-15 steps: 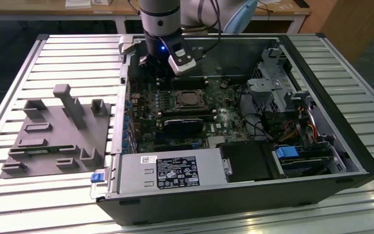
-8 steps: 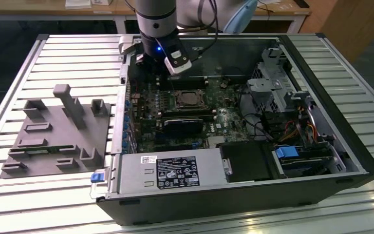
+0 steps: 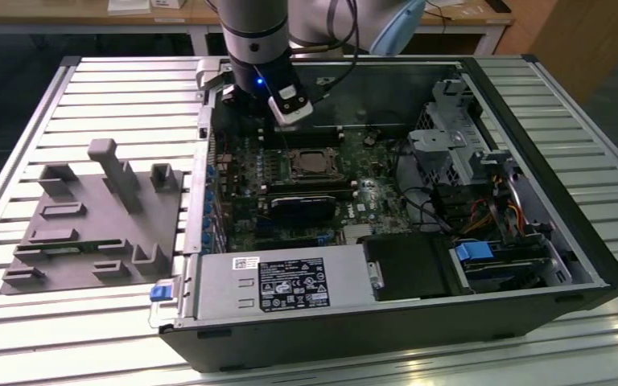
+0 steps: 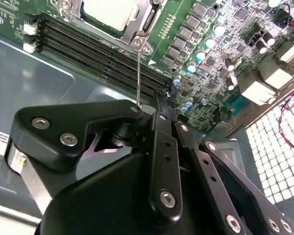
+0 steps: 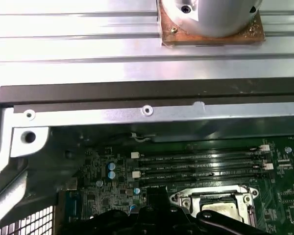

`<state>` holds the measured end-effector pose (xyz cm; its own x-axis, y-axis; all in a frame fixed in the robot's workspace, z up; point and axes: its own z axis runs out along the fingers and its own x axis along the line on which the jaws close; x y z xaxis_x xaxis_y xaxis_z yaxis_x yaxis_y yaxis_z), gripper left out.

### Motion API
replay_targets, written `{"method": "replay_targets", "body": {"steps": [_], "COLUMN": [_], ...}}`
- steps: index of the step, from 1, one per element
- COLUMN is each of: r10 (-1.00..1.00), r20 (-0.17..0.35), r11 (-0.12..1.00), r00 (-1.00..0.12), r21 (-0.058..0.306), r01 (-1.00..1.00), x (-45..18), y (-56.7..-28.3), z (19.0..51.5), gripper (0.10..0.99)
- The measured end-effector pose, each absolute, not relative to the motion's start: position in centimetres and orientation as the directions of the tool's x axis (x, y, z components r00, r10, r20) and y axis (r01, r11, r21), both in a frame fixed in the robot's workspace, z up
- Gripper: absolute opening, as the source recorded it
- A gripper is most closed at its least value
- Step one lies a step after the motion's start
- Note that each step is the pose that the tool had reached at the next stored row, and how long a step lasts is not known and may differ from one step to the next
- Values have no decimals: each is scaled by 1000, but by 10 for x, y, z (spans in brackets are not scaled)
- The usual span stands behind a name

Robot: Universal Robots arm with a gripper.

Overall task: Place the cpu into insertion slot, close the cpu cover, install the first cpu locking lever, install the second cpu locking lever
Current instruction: 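Install the first cpu locking lever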

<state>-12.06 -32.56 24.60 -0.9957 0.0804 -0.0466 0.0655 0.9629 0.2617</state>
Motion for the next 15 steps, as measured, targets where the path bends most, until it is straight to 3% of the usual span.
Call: {"method": "replay_targets", "body": {"steps": [15], "r10": [80], "r20": [-47], "r11": [963], "r00": [-996], "r21": [262], "r01": [65], "x": [-92], "y": [-326], "z": [246], "gripper": [102]}}
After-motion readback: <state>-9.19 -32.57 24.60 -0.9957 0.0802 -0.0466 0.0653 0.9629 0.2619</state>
